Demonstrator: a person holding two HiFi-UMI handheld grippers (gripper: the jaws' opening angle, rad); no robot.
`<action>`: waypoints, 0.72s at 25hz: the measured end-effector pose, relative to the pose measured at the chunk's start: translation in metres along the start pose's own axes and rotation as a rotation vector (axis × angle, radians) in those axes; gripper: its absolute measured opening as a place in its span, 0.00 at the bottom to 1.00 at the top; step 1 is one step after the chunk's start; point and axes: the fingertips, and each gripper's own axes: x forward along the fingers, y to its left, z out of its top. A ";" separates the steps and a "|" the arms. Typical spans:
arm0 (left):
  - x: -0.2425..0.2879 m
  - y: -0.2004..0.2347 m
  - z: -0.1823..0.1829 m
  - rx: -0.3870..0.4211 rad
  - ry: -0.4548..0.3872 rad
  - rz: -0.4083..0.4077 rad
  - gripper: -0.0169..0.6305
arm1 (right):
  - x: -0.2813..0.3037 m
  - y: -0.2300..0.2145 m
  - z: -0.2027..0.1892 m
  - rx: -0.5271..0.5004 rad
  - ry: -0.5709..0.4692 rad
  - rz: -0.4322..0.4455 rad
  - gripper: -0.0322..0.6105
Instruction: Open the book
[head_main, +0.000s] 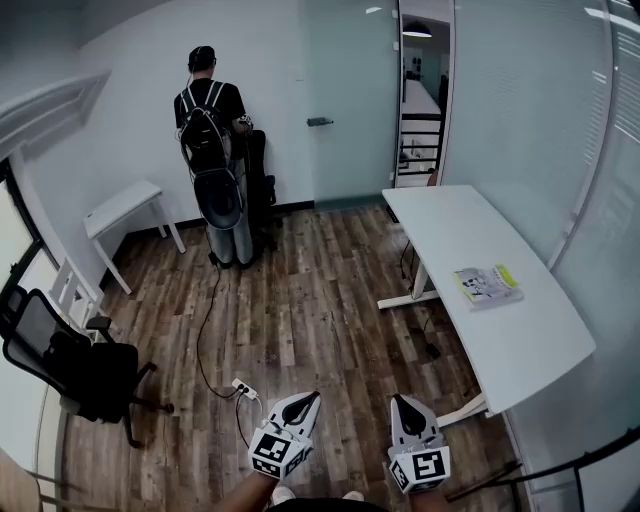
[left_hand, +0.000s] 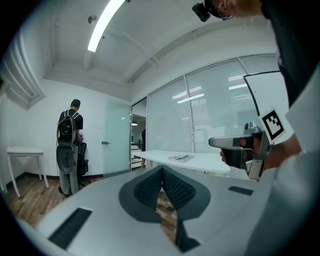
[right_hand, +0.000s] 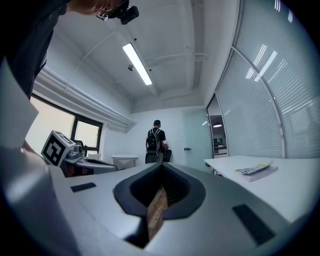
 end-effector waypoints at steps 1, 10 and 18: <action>0.004 -0.004 -0.001 0.006 0.004 0.002 0.05 | -0.003 -0.004 -0.003 0.000 0.008 0.001 0.06; 0.030 -0.027 -0.017 0.030 0.046 -0.057 0.05 | -0.006 -0.032 -0.029 0.006 0.077 -0.022 0.06; 0.078 0.004 -0.011 0.025 0.028 -0.132 0.05 | 0.054 -0.045 -0.040 -0.023 0.102 -0.043 0.06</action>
